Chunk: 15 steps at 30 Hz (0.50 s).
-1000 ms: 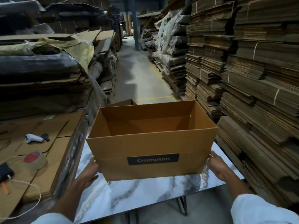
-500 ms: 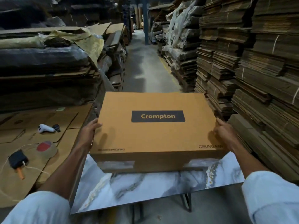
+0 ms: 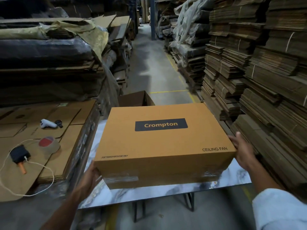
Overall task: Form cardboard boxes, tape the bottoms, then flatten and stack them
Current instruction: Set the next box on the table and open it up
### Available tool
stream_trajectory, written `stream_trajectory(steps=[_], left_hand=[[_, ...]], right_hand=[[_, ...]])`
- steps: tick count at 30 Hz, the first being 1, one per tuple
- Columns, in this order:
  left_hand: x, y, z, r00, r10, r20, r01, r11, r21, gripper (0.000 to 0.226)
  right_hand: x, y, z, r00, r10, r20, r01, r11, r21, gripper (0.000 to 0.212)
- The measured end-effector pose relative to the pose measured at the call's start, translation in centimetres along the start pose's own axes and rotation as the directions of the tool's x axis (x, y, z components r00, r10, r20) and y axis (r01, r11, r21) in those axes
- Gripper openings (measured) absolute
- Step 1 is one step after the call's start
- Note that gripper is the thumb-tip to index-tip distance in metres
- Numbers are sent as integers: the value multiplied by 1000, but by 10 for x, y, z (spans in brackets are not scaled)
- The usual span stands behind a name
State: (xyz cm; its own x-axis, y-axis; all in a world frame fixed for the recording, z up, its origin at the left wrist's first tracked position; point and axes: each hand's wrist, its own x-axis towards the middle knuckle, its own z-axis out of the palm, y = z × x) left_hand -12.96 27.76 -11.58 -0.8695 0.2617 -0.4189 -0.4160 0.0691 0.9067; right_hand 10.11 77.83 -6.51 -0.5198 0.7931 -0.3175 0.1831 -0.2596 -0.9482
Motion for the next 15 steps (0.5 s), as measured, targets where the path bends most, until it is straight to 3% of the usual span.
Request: stream_trajectory(steps=[4,6,7,11,15], left_hand=[[-16,-39,6,991,-129,-46,125,988,-93,80],[-21,-39,17,993,-99,-70,89,987,-134,70],[-25,-35,21,992,-90,-88,76,986,-149,66],[-27,-11,32,989,81,-125,-87,995,-42,69],[-23,45,31,945,289,-156,-291,957,7,67]], right_hand=[[-18,78,-6,981,167,-94,-153,977,145,72],[-31,93,3,975,180,-129,-160,975,154,39],[-34,96,7,975,174,-139,-153,977,147,34],[-37,70,22,975,134,-178,-103,979,177,46],[-29,7,25,991,-114,-66,119,990,80,24]])
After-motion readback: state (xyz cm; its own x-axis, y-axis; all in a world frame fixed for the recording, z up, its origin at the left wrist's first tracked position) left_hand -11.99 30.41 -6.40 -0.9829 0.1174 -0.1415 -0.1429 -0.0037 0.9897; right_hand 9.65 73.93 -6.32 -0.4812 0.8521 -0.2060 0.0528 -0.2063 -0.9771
